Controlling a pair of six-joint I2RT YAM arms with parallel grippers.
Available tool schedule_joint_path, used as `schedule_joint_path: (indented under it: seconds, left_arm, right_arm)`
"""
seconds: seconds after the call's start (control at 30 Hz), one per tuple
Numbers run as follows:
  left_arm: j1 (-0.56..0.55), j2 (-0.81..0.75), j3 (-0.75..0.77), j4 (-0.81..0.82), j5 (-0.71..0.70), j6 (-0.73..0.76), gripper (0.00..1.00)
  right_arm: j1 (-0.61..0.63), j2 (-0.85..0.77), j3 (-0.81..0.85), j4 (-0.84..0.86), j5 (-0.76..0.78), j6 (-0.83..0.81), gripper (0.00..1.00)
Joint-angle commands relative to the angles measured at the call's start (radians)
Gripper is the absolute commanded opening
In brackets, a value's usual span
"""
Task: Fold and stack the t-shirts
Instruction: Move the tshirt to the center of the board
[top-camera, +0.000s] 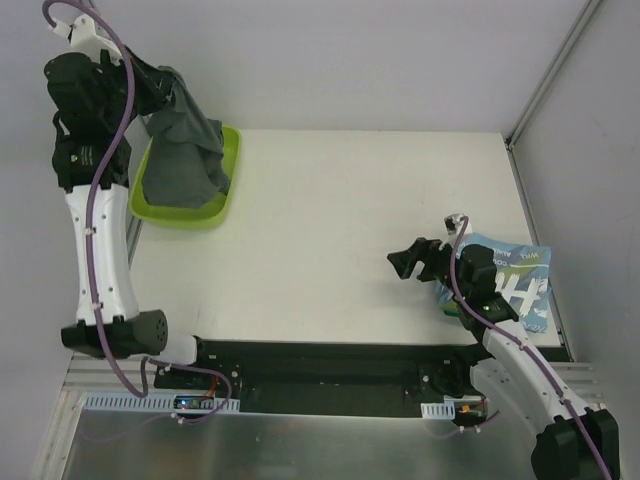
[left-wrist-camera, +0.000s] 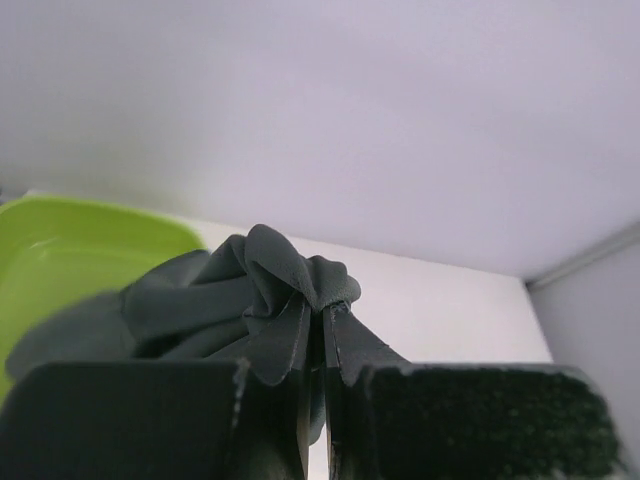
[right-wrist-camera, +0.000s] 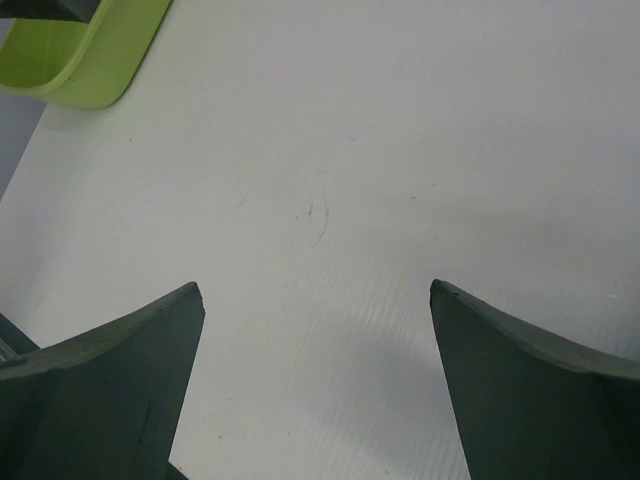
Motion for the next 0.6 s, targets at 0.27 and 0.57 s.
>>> schedule_joint_path:
  seconds: [0.27,0.57]
  left_arm:
    - [-0.320,-0.235,0.010,0.195,0.429,-0.162,0.00]
    - [-0.506,-0.086,-0.046,0.376,0.575,-0.286,0.00]
  right_arm:
    - [0.003,-0.074,0.016,0.025,0.041,0.020,0.97]
    - [0.003,-0.104,0.017,-0.038,0.174,0.025,0.97]
